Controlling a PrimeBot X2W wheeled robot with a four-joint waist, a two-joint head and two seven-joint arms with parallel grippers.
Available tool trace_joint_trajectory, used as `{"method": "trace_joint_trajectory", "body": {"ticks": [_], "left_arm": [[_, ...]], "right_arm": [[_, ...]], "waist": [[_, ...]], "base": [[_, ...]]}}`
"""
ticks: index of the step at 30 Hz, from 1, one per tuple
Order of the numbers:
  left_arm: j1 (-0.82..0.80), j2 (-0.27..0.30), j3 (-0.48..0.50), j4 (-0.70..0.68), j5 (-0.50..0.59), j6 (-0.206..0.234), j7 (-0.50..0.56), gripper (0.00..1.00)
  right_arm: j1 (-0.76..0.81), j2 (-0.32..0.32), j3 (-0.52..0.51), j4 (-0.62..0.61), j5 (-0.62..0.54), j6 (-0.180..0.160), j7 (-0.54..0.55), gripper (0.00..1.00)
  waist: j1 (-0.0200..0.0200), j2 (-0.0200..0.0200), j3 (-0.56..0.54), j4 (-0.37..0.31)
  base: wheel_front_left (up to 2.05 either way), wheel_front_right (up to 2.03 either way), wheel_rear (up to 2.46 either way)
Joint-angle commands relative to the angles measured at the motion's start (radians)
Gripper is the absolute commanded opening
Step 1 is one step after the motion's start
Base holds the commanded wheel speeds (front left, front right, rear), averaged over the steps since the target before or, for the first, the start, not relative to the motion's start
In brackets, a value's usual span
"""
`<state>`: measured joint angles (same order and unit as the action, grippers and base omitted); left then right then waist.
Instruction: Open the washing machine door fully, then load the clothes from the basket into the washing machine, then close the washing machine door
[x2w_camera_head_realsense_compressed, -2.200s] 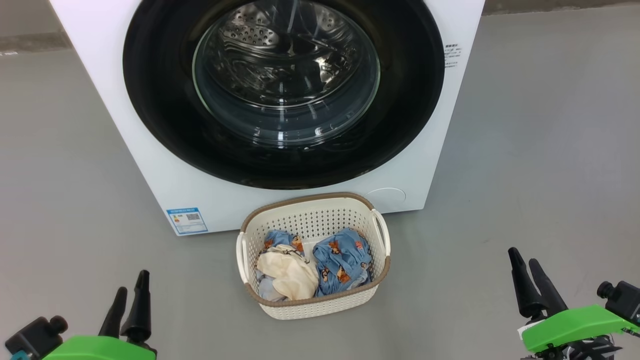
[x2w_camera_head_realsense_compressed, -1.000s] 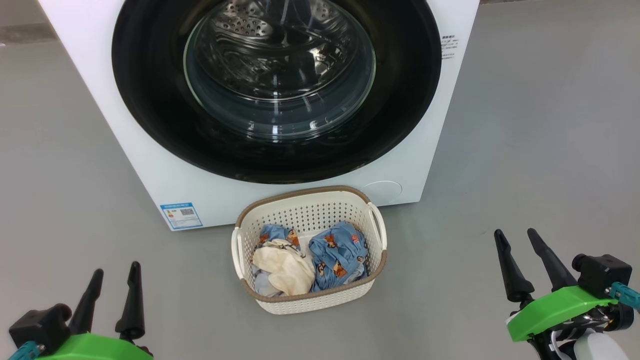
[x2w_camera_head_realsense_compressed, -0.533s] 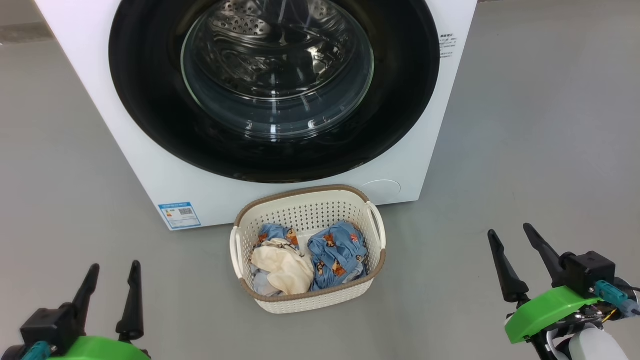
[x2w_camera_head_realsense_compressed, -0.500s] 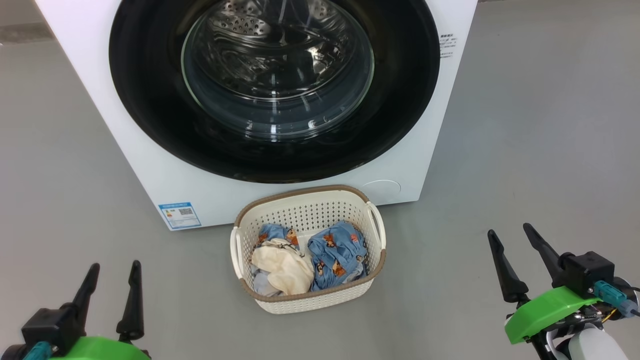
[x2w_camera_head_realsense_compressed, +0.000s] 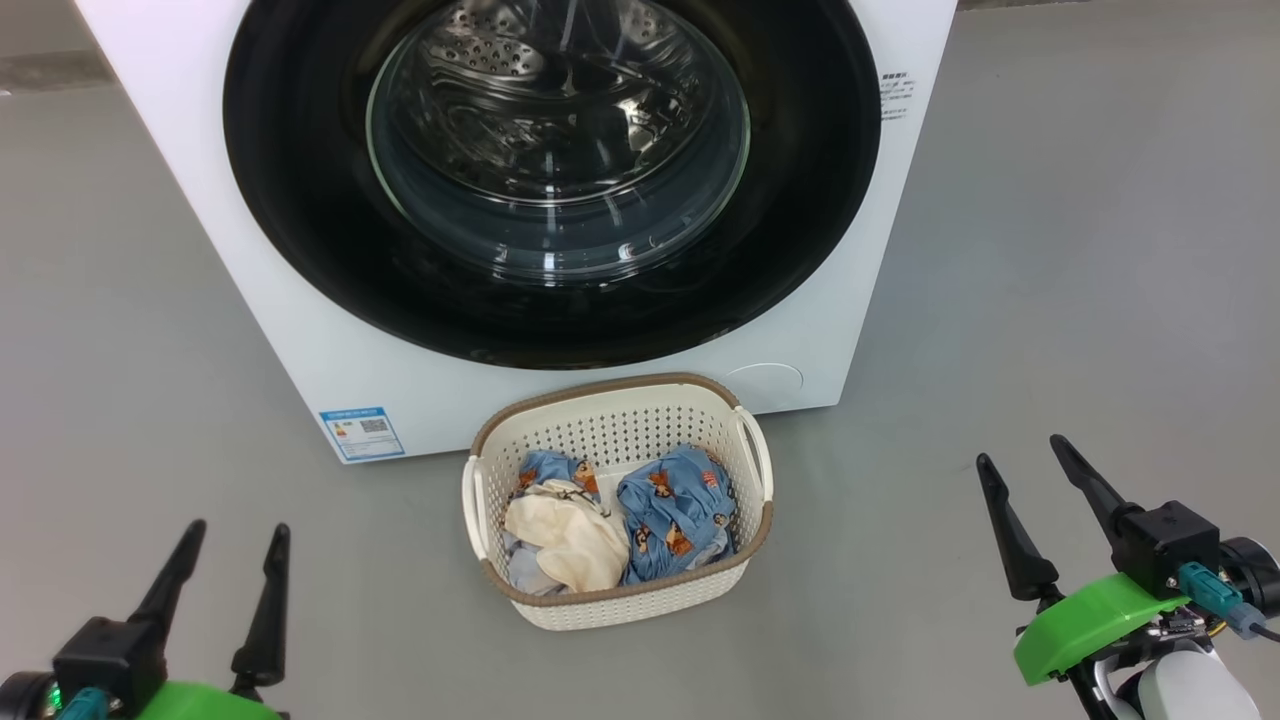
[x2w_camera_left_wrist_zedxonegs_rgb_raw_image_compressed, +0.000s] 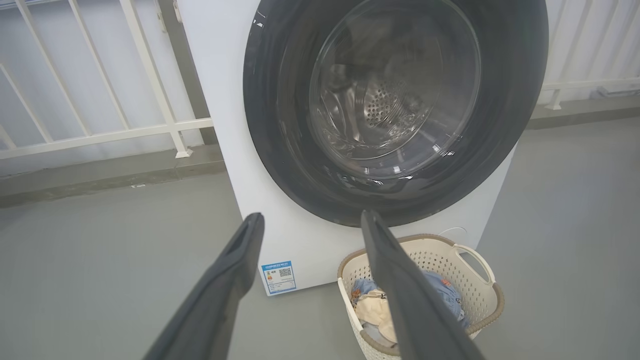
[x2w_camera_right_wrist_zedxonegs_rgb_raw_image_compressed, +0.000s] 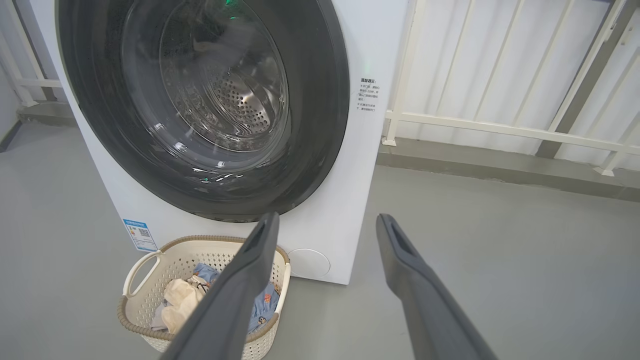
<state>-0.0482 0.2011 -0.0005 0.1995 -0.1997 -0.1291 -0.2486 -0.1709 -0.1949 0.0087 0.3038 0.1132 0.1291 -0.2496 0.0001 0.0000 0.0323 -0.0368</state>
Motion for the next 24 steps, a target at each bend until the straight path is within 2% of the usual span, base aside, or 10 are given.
{"method": "trace_joint_trajectory", "body": {"ticks": [1, 9, 24], "left_arm": [[-0.049, 0.018, 0.048, -0.013, 0.004, -0.002, -0.013, 1.0], [-0.058, 0.009, 0.064, 0.017, 0.009, -0.002, -0.013, 1.0], [-0.073, -0.005, 0.096, 0.023, 0.006, -0.002, -0.013, 1.0]], "right_arm": [[-0.038, -0.006, 0.012, -0.022, 0.0, 0.002, -0.012, 1.0], [-0.045, 0.007, -0.002, 0.017, 0.016, 0.002, -0.012, 1.0], [-0.055, 0.011, -0.007, 0.013, 0.008, 0.002, -0.012, 1.0]], "waist": [[-0.0001, 0.0, 0.0, 0.0], [-0.0001, 0.0, 0.003, -0.003], [-0.0001, 0.0, 0.012, -0.004]], "base": [[0.0, 0.0, 0.0], [0.0, 0.0, 0.0], [0.0, 0.0, 0.0]]}}
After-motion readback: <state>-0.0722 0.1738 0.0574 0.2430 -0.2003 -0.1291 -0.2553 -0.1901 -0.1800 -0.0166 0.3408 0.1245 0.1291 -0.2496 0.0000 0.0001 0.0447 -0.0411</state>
